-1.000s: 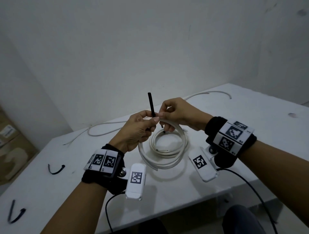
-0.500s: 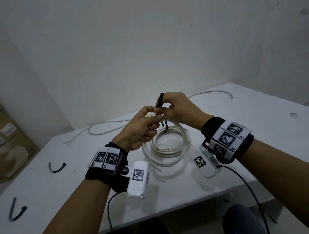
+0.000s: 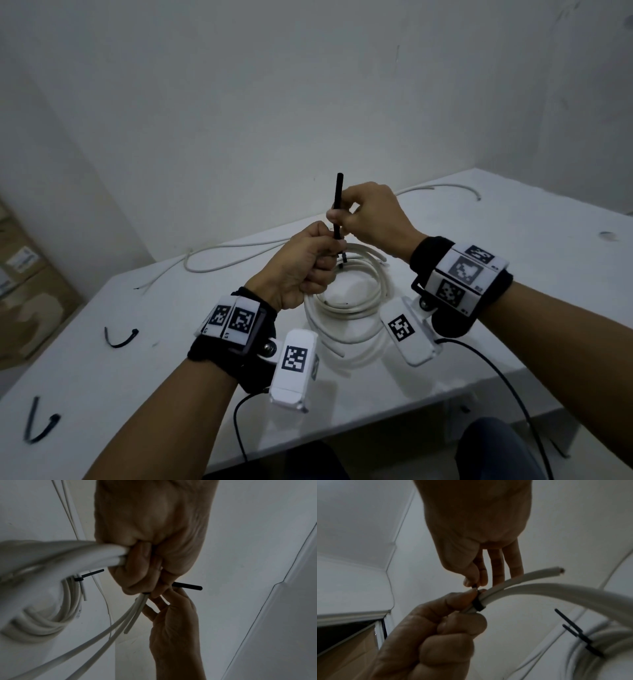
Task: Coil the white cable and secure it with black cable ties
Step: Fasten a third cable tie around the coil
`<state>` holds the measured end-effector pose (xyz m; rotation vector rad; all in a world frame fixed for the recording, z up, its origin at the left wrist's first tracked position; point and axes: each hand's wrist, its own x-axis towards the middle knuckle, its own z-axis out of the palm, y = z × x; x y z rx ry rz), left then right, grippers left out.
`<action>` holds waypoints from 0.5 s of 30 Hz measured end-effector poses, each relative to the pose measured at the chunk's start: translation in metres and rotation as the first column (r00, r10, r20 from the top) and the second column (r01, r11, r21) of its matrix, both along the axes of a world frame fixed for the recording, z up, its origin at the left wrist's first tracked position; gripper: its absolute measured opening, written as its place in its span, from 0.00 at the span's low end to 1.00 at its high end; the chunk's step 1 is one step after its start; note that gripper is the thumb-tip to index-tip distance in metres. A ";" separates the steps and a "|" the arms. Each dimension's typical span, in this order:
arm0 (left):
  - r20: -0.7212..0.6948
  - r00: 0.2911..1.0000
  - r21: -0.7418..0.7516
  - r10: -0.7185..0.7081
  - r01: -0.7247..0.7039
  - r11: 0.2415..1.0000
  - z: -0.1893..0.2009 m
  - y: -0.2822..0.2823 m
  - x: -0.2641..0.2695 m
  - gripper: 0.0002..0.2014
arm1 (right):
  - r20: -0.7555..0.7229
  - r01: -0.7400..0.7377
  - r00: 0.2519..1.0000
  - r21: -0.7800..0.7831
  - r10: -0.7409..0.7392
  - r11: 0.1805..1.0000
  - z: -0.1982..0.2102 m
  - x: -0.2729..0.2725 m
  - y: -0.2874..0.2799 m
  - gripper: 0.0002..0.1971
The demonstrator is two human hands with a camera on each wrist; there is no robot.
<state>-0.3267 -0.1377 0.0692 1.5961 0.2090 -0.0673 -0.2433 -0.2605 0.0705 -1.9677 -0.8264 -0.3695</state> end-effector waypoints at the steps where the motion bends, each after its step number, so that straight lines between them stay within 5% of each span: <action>1: -0.010 1.000 -0.008 0.009 -0.009 1.000 -0.001 0.001 0.000 0.18 | -0.079 -0.051 0.995 0.041 0.054 0.998 0.000 0.000 -0.001 0.12; 3: -0.017 0.999 -0.045 0.029 -0.030 0.999 -0.001 0.003 -0.001 0.16 | -0.242 -0.193 0.946 0.111 0.214 0.975 0.003 -0.001 -0.007 0.13; 9: -0.003 1.000 -0.064 0.021 -0.022 0.998 0.002 0.010 0.003 0.11 | -0.435 -0.419 0.786 0.147 0.439 0.896 0.006 -0.004 -0.017 0.13; 12: -0.009 1.000 -0.047 0.021 -0.021 0.999 0.008 0.014 0.005 0.05 | -0.490 -0.452 0.759 0.075 0.428 0.889 0.000 -0.003 -0.020 0.11; 15: -0.002 0.999 -0.020 0.044 -0.044 0.999 0.011 0.017 0.006 0.05 | -0.506 -0.401 0.748 0.172 0.430 0.900 -0.006 -0.003 -0.017 0.10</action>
